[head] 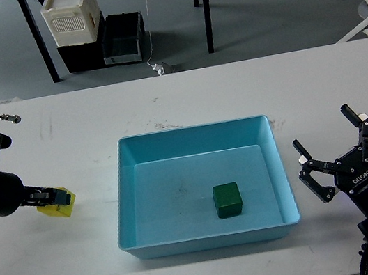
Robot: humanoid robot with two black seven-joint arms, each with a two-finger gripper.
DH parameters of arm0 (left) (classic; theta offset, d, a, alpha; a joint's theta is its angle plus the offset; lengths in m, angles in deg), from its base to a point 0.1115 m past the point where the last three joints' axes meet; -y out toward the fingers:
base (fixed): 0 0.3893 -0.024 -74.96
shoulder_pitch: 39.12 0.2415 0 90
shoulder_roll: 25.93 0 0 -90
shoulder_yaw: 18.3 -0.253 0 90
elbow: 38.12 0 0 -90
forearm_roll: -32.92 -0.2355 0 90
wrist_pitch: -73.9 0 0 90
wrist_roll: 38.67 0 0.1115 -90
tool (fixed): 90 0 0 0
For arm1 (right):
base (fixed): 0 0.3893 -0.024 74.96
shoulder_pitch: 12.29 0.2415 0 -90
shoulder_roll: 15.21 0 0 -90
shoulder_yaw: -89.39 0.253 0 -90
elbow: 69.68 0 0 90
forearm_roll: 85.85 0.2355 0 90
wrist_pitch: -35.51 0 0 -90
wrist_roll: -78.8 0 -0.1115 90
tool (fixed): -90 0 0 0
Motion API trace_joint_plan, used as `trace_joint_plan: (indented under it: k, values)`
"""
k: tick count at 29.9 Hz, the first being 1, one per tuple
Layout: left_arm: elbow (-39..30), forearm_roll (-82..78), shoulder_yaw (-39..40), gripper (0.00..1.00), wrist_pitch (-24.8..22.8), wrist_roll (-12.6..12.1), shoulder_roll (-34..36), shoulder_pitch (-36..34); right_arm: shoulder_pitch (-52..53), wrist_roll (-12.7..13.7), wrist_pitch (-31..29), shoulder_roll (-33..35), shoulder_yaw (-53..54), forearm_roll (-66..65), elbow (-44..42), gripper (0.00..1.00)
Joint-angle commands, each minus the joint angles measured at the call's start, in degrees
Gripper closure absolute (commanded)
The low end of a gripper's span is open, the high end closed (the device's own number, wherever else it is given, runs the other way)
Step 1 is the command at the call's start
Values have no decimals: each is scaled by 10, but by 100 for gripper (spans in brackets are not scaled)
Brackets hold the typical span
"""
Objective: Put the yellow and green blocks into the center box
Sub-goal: 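Carry the yellow cube into the tray beside the green cube, release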
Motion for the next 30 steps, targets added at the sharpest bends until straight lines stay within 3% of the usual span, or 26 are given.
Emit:
trace_joint_plan:
  k: [1,4,8,11,15,20,30]
  values:
    - [-13,14,1,97,0,12,-14,-73,0,-1,0,0,7,0,-3,0]
    - [-25,41,-4,97,0,20,-51,-124,0,-3,0,-2,17,1,-8,0]
    - [-24,75,-6,97,0,21,-105,-174,2,-45,0,-4,24,1,-9,0]
    - [-21,97,-11,97,0,28,-160,-211,3,-59,0,-4,24,1,-9,0]
    - [-13,118,-37,97,0,43,-244,-251,1,-59,0,-4,25,1,-9,0]
    - [2,123,-62,96,0,44,-324,-253,1,-59,0,-4,33,1,-11,0]
    - [2,130,-65,88,0,48,-392,-239,2,-59,0,-4,37,1,-17,0]
